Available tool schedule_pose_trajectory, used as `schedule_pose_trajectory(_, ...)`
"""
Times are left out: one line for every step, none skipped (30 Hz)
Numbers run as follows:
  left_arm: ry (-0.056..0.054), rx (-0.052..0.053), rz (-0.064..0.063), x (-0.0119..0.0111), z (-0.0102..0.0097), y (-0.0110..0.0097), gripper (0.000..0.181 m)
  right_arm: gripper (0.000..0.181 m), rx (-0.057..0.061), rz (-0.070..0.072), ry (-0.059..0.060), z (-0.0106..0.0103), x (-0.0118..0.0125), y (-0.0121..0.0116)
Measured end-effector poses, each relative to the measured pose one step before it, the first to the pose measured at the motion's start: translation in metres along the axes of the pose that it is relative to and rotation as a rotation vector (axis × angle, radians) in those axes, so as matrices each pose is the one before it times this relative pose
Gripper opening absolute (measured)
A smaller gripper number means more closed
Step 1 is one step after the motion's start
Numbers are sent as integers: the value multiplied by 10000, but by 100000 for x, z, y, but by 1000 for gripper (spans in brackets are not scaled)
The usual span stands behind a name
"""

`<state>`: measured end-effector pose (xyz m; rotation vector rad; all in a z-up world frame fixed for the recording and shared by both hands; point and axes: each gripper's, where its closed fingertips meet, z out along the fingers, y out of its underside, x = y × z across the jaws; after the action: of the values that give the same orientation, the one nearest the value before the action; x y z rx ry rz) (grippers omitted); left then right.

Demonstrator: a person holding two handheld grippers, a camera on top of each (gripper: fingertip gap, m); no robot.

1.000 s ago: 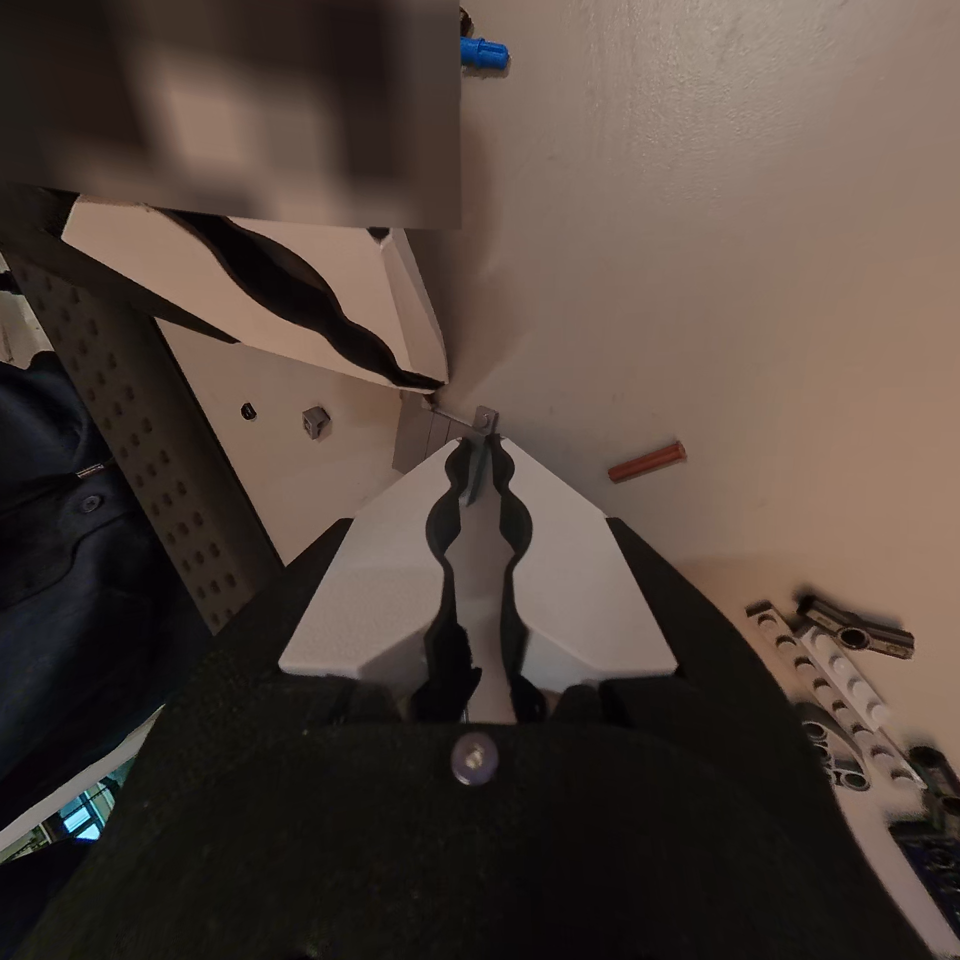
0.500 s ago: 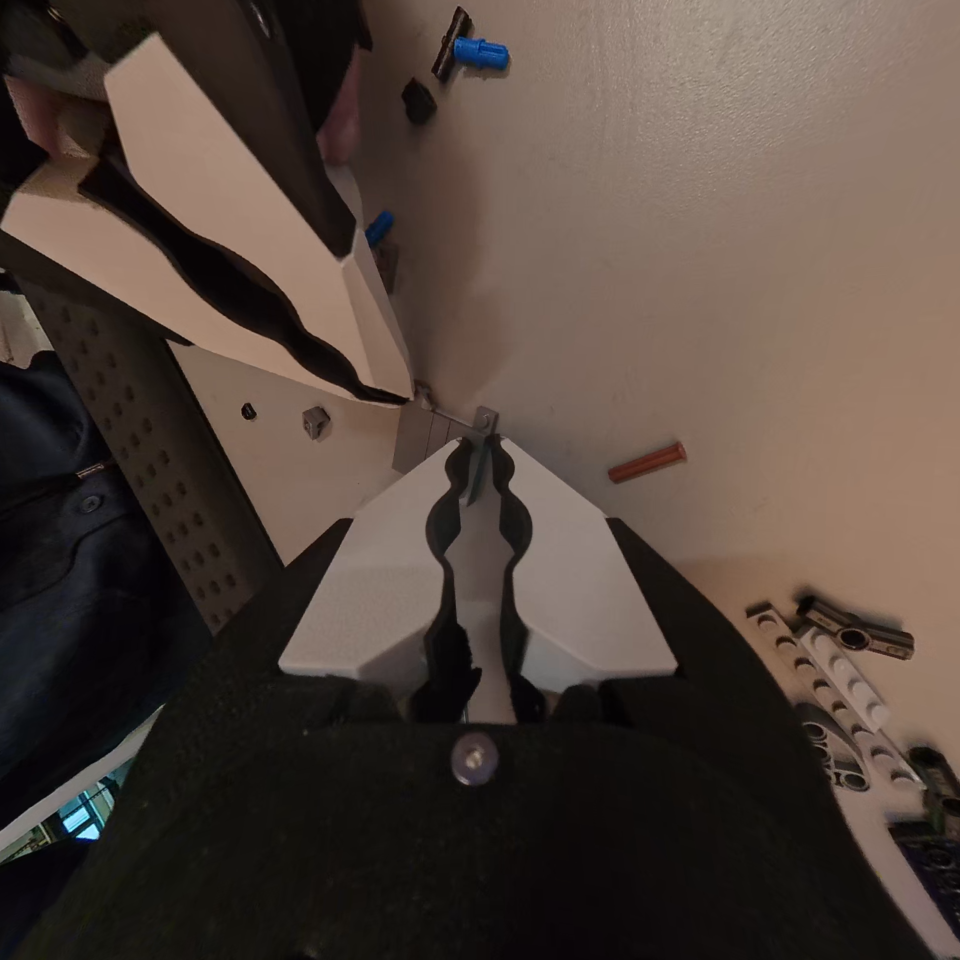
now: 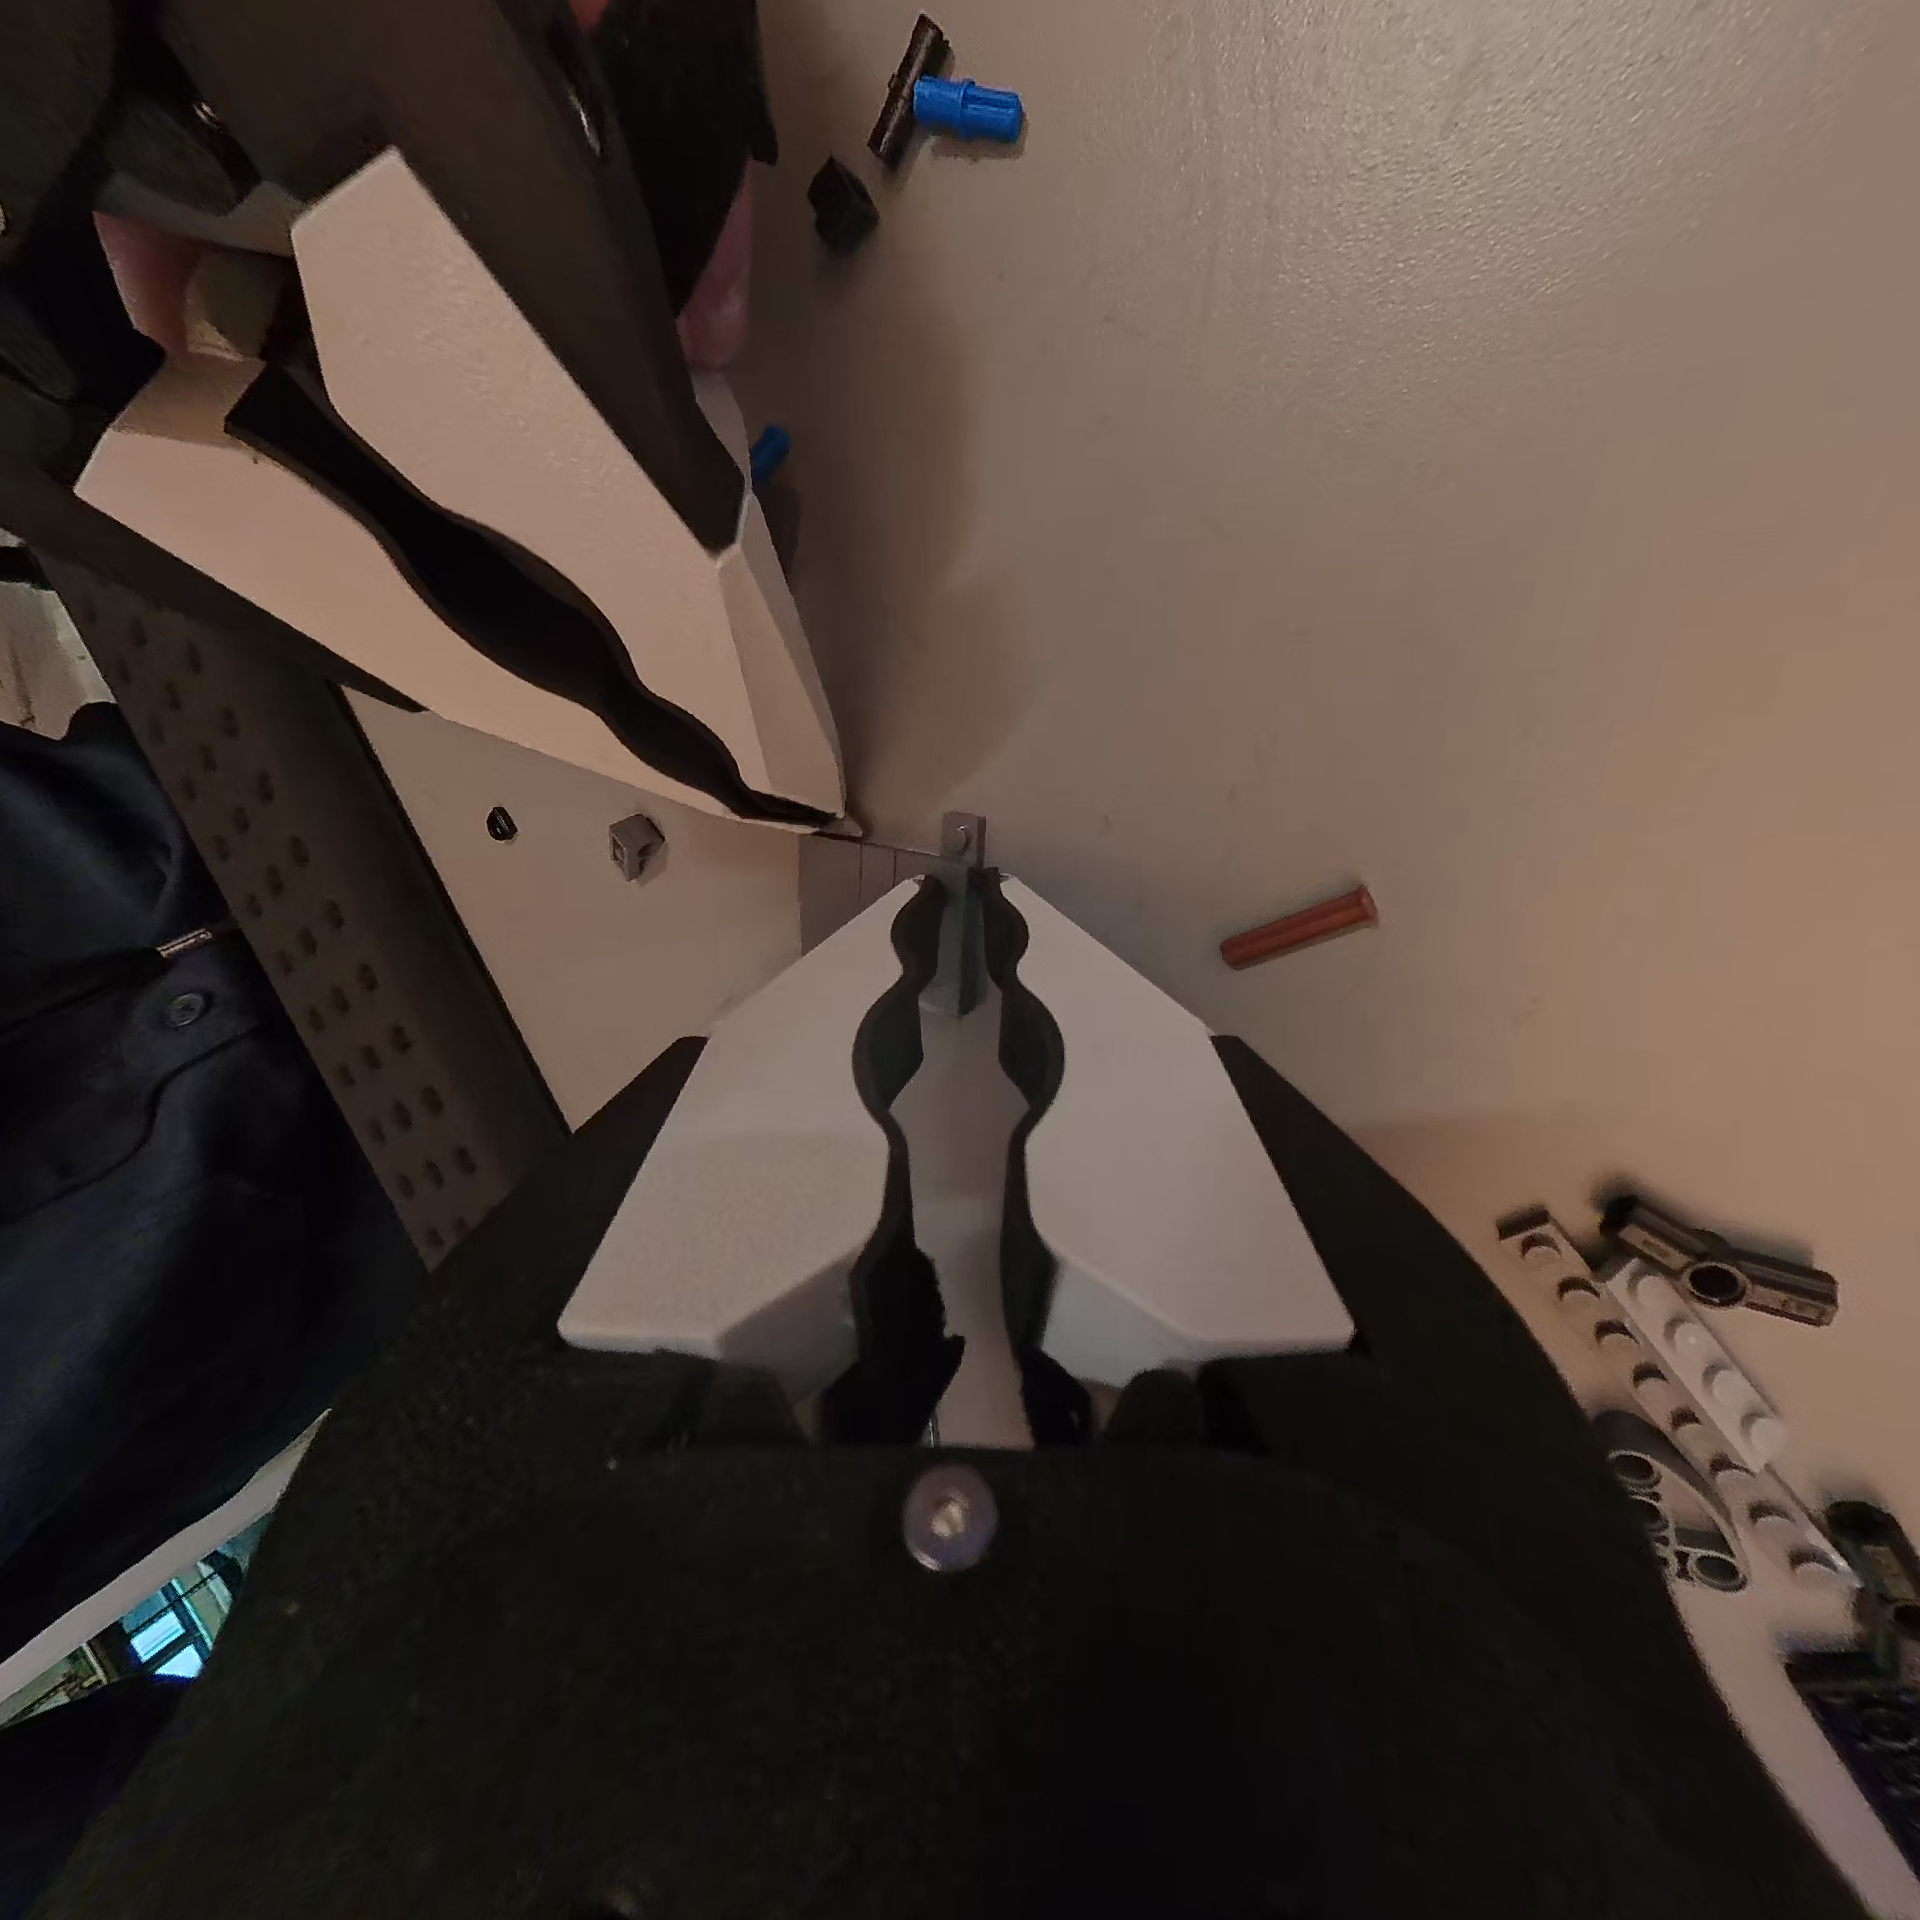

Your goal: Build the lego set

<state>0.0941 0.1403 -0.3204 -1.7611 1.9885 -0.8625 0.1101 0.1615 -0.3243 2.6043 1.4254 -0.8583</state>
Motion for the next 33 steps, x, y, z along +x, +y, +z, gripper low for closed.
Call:
schedule_pose_trajectory(11, -28, 71, 131, 53, -43, 0, 5, 1, -7, -20, 24, -42, -4)
schedule_pose_trajectory(-33, -45, 81, 60, 45, -42, 0, 5, -1, -11, -10, 16, -27, -17)
schedule_pose_trajectory(-14, -42, 48, 69, 38, -46, 0, 5, 3, -10, -12, 4, -35, -2)
schedule_pose_trajectory(-5, -21, 34, 55, 41, -37, 0, 5, 6, -5, -1, 9, -1, -16)
schedule_pose_trajectory(-11, -6, 30, 44, 37, -43, 0, 5, 15, -31, 25, -12, 4, -45)
schedule_pose_trajectory(17, -9, 19, 78, 49, -26, 0, 3, 5, -105, 63, -26, -23, -29)
schedule_pose_trajectory(2, -24, 31, 57, 37, -34, 0, 2, -19, -148, 67, -118, -65, 2)
schedule_pose_trajectory(-22, -24, 35, 34, 25, -33, 0, 2, 32, -143, -9, -218, -209, -67)
schedule_pose_trajectory(-34, -20, 31, 9, 33, -33, 0, 3, 95, -143, -23, -300, -283, -153)
schedule_pose_trajectory(-24, -24, 26, 7, 20, -18, 0, 3, 31, -182, 66, -282, -249, -58)
schedule_pose_trajectory(-26, -22, 24, 1, 7, -4, 0, 0, -94, -227, 103, -178, -247, 154)
schedule_pose_trajectory(-13, -15, 17, -4, 0, -3, 0, 0, -163, -228, -22, 13, -361, 261)
schedule_pose_trajectory(7, -7, -10, 5, -1, 3, 0, 0, -208, -142, -190, 220, -485, 345)
schedule_pose_trajectory(7, 2, -8, -5, 5, 5, 0, 0, -276, -46, -181, 368, -332, 445)
schedule_pose_trajectory(-3, 0, 4, -15, -8, 9, 0, 0, -320, 0, -14, 429, 11, 494)
schedule_pose_trajectory(-7, -9, -3, -10, 8, 11, 0, 0, -191, 29, -28, 329, 28, 261)
schedule_pose_trajectory(-12, -16, 4, -5, 3, -9, 0, 0, -19, 24, -116, 140, -124, -21)
schedule_pose_trajectory(-26, -22, 20, -4, -2, 4, 0, 0, -4, 8, -10, 14, -5, -5)
schedule_pose_trajectory(-31, -21, 27, 10, 16, -15, 0, 0, -2, 30, 19, -7, 32, 13)
schedule_pose_trajectory(-26, -19, 17, 4, 6, -23, 0, 0, 31, 57, -37, 3, -4, -24)
schedule_pose_trajectory(-24, -25, 11, 0, 13, -15, 0, 0, 43, 50, -63, 1, -11, -9)
schedule_pose_trajectory(-13, -20, 26, 25, 14, -16, 0, 0, 25, 25, -39, -7, -3, 0)
schedule_pose_trajectory(31, -1, 25, 96, 37, -37, 0, 0, 7, 30, -18, -12, 16, 7)
schedule_pose_trajectory(48, 0, 30, 134, 58, -29, 0, 0, 2, 47, -8, 0, 17, -2)
schedule_pose_trajectory(-66, -40, 88, 2, 25, -8, 0, 0, 13, 20, 2, -2, 8, -18)
schedule_pose_trajectory(-55, -62, 123, 57, 25, -10, 0, 0, 19, -1, 11, -11, 12, -13)
schedule_pose_trajectory(60, -23, 73, 225, 89, -69, 0, 0, 10, 2, 19, -9, 26, 2)
schedule_pose_trajectory(26, -1, 17, 120, 89, -73, 0, 0, -10, -6, 34, -9, 19, 1)
schedule_pose_trajectory(-45, -20, 20, -15, 41, -39, 0, 0, -17, -32, 48, 3, 11, 2)
schedule_pose_trajectory(-31, -36, 24, -13, 15, 2, 0, 0, -6, -25, 33, 0, 0, -1)
schedule_pose_trajectory(-35, -20, -4, -55, 17, 2, 0, 0, 7, -7, 3, -4, 0, 2)
schedule_pose_trajectory(-154, -62, -24, -239, 61, 76, 0, 0, 18, -12, -11, 1, 2, 2)
schedule_pose_trajectory(-196, -257, 76, -238, 154, 355, 0, 0, 23, 6, -20, -1, 10, -9)
